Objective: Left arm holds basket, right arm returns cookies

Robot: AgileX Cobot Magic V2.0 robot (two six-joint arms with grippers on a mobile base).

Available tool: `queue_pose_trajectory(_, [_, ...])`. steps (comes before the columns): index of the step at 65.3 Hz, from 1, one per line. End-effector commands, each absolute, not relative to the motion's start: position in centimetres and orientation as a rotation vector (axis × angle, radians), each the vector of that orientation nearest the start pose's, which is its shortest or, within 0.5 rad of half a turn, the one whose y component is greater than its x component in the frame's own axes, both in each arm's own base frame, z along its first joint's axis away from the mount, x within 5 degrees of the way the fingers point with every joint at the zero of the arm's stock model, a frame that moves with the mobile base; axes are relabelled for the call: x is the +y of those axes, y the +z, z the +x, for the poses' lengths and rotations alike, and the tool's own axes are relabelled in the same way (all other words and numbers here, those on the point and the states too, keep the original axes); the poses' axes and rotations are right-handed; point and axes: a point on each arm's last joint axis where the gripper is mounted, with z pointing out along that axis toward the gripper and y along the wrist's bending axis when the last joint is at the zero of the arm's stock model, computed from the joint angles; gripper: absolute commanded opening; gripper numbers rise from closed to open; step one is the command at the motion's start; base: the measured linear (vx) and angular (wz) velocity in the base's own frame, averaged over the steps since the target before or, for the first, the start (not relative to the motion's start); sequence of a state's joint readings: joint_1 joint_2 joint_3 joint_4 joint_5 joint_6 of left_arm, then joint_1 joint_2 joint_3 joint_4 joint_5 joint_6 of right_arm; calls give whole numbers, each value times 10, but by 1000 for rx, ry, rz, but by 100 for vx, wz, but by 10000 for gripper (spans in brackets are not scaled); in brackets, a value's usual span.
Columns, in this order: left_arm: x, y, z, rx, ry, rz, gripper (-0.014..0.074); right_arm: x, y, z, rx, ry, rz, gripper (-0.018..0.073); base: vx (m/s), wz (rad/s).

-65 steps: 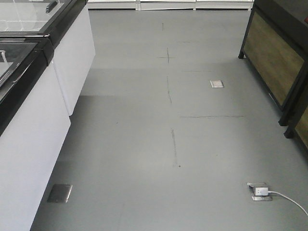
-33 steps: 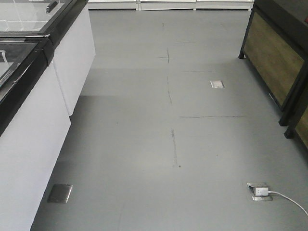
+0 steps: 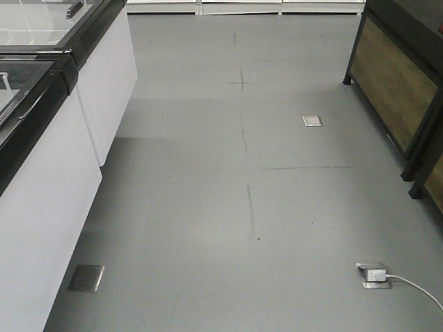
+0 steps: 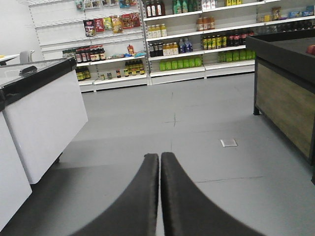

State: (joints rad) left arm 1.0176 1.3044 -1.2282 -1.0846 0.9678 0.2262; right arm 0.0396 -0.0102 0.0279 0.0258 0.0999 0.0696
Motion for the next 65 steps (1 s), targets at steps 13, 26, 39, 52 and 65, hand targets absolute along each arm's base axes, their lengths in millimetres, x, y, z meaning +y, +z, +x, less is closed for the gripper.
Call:
queue_pose_trajectory(13, [229, 396, 197, 1495, -725, -1085, 454, 2, 202, 56, 1513, 106, 39, -8, 0, 0])
queue_pose_trajectory(26, [244, 384, 208, 1429, -832, -1051, 522, 2, 202, 56, 1513, 106, 39, -8, 0, 0])
queue_pose_trajectory(39, [260, 374, 217, 1308, -958, -1045, 525, 2, 202, 56, 1513, 106, 39, -8, 0, 0])
queue_pose_trajectory(52, [274, 365, 224, 1228, -1008, -1031, 525, 2, 202, 56, 1513, 106, 39, -8, 0, 0])
queue_pose_trajectory(65, [288, 371, 234, 1242, -1025, -974, 525, 2, 202, 56, 1513, 106, 39, -8, 0, 0])
